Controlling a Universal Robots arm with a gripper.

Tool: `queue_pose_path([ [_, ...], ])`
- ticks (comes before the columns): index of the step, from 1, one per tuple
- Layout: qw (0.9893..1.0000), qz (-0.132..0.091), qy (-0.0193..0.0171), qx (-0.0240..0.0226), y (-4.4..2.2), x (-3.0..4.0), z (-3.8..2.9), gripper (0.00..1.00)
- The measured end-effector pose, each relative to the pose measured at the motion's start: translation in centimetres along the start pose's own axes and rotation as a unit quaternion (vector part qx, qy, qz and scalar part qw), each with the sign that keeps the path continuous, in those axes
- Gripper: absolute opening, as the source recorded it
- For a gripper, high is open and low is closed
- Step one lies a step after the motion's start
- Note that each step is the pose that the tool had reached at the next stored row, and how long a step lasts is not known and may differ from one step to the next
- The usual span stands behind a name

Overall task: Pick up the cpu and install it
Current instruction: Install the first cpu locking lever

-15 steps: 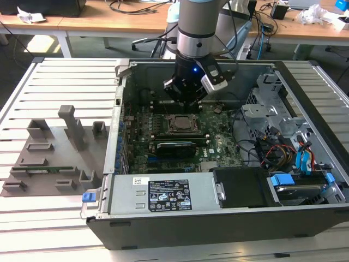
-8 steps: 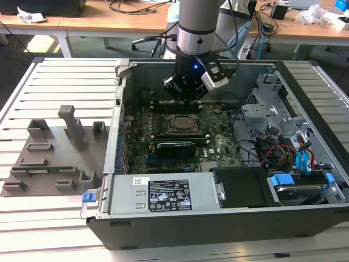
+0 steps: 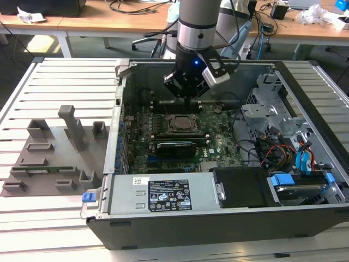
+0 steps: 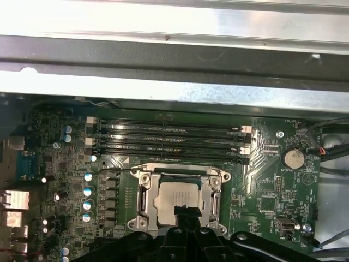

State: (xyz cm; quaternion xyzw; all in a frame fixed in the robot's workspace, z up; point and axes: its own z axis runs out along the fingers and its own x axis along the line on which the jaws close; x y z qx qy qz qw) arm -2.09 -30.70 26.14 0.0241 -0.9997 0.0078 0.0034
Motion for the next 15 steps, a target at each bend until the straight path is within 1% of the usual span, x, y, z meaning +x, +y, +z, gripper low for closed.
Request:
queue_pose_path([
  [15,1.0000,0.000,0.0001,0.0026,-0.03,0.01,-1.67,0.11],
])
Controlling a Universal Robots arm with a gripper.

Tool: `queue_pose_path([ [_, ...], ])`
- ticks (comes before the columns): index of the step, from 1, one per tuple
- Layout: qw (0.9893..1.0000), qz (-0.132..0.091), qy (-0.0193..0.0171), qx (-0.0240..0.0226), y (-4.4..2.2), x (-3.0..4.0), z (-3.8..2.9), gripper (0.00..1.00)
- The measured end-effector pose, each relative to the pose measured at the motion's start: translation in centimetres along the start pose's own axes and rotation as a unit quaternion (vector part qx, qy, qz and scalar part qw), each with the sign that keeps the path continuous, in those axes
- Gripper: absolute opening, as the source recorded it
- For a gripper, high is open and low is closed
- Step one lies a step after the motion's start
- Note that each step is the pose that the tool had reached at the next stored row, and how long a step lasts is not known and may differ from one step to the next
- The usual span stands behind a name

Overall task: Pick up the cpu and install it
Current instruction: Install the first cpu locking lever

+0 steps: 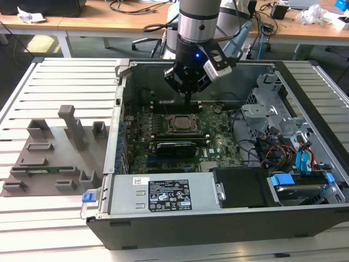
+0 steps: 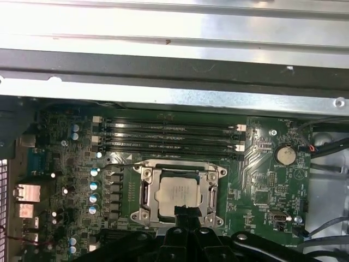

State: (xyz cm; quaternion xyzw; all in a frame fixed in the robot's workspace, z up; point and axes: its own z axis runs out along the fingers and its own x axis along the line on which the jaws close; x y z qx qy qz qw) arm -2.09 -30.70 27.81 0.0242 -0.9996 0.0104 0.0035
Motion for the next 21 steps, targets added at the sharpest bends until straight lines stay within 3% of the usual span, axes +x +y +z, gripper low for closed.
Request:
queue_pose_path([
  [4,1.0000,0.000,0.0000,0.0007,-0.01,0.00,-0.61,0.11],
  [8,1.0000,0.000,0.0001,0.0020,-0.04,0.01,-1.79,0.11],
  [12,1.0000,0.000,0.0001,0.0021,-0.05,0.02,-2.45,0.11],
  [17,1.0000,0.000,0.0001,0.0022,-0.05,0.02,-2.47,0.11],
  [21,1.0000,0.000,0.0001,0.0022,-0.02,0.63,-2.47,0.11],
])
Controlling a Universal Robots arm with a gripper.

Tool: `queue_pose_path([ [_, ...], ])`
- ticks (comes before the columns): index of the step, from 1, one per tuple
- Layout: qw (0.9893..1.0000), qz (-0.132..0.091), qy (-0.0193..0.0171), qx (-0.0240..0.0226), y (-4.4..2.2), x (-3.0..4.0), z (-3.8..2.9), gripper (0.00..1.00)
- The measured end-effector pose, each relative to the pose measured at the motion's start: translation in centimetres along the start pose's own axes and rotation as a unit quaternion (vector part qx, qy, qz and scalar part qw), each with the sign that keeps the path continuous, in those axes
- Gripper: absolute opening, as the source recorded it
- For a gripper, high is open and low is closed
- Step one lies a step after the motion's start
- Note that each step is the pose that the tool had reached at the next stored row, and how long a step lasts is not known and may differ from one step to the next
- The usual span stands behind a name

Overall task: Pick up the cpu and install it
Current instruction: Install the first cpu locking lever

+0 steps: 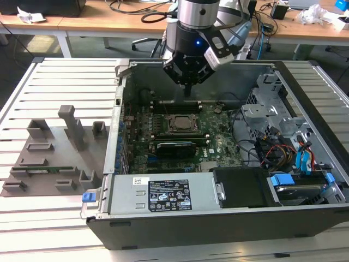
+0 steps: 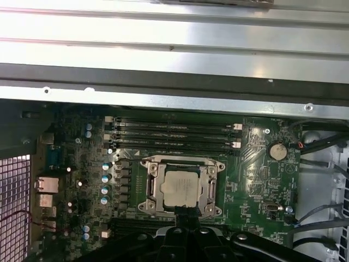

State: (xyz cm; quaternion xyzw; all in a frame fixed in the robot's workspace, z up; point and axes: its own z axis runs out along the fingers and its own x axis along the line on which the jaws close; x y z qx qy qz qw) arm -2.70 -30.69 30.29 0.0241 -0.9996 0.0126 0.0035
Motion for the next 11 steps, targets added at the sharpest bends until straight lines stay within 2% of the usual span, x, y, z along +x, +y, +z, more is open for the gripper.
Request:
queue_pose_path([
  [7,1.0000,0.000,-0.0001,0.0000,0.08,1.78,0.01,0.11],
  [11,1.0000,0.000,-0.0002,0.0000,0.18,3.57,0.04,0.11],
])
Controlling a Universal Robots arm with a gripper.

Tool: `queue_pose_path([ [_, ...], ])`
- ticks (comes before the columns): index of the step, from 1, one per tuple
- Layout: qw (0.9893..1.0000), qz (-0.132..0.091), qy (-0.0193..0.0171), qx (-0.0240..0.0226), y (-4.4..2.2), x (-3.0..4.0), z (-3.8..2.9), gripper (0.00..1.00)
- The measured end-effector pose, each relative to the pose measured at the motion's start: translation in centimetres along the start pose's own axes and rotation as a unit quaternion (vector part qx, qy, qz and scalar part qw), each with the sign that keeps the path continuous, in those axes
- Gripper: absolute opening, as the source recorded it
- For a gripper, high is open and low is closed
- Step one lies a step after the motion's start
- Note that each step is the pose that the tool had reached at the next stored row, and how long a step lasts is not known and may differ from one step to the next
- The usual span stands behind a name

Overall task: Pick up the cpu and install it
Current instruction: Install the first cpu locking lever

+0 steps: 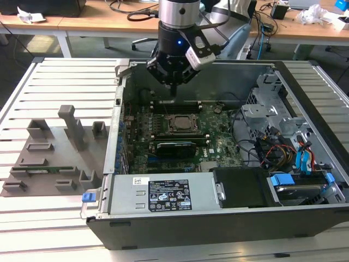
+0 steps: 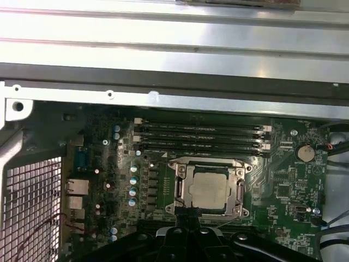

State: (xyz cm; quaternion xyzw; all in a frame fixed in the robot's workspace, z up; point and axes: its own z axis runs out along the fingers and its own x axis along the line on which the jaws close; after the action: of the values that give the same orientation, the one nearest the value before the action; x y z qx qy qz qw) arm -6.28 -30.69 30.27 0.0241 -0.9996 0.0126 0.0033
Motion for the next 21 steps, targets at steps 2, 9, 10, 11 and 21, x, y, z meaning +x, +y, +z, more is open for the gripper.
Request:
queue_pose_path([
  [2,1.0000,0.000,0.0000,0.0000,0.16,0.82,0.07,0.11],
  [9,1.0000,0.000,0.0000,-0.0001,2.15,2.64,1.35,0.11],
  [10,1.0000,0.000,0.0000,0.0000,2.40,2.84,1.61,0.11],
  [11,1.0000,0.000,0.0000,0.0000,2.54,2.96,1.78,0.11],
  [21,1.0000,0.000,0.0000,0.0000,3.36,3.34,3.59,0.11],
])
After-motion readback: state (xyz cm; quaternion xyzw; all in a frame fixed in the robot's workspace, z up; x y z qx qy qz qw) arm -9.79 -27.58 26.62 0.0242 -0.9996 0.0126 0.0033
